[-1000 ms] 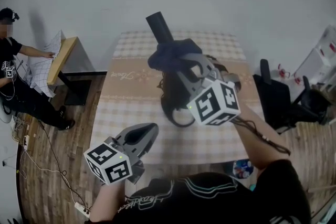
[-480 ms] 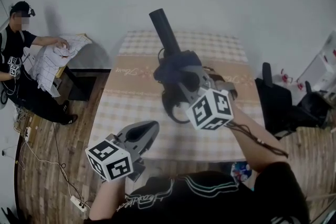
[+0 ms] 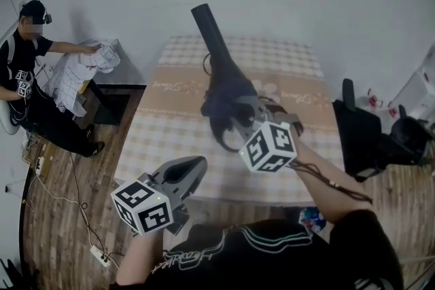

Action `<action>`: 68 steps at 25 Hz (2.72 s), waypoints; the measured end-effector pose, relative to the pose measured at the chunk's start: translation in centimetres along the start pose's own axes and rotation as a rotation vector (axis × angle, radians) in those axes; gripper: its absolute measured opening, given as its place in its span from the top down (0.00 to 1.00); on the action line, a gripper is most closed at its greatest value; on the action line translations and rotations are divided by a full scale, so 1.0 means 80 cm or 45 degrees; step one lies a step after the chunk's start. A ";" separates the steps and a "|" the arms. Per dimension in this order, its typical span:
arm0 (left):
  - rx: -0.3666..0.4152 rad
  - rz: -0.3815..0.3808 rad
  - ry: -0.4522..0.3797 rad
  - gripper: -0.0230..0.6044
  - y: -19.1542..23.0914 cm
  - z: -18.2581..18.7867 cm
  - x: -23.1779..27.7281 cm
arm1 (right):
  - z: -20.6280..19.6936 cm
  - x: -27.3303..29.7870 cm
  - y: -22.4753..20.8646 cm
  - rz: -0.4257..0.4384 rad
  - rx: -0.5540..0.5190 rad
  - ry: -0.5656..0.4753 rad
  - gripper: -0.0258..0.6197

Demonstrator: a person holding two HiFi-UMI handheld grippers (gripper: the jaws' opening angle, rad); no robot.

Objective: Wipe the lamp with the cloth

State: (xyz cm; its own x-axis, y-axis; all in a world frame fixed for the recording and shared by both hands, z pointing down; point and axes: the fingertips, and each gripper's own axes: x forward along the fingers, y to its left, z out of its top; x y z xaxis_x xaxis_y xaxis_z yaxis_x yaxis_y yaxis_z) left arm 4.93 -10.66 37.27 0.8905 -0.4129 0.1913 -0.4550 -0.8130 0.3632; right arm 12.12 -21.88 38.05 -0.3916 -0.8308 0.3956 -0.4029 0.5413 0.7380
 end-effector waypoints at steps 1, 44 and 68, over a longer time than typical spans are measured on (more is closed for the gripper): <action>-0.001 0.001 0.000 0.97 -0.003 -0.003 0.000 | -0.002 -0.001 0.006 0.010 0.001 0.003 0.87; 0.047 -0.258 -0.011 0.97 -0.005 0.036 0.025 | -0.002 -0.112 -0.142 -0.323 0.344 0.037 0.87; -0.007 0.236 -0.043 0.97 0.027 0.052 0.069 | 0.039 0.003 -0.346 -0.290 0.519 -0.508 0.87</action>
State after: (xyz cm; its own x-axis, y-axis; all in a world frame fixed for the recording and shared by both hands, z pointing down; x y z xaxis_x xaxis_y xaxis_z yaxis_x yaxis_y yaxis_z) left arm 8.89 -16.38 35.33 0.7912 -0.5687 0.2249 -0.6110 -0.7198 0.3294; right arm 20.58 -36.69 16.00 -0.5058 -0.8617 -0.0408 -0.7663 0.4271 0.4800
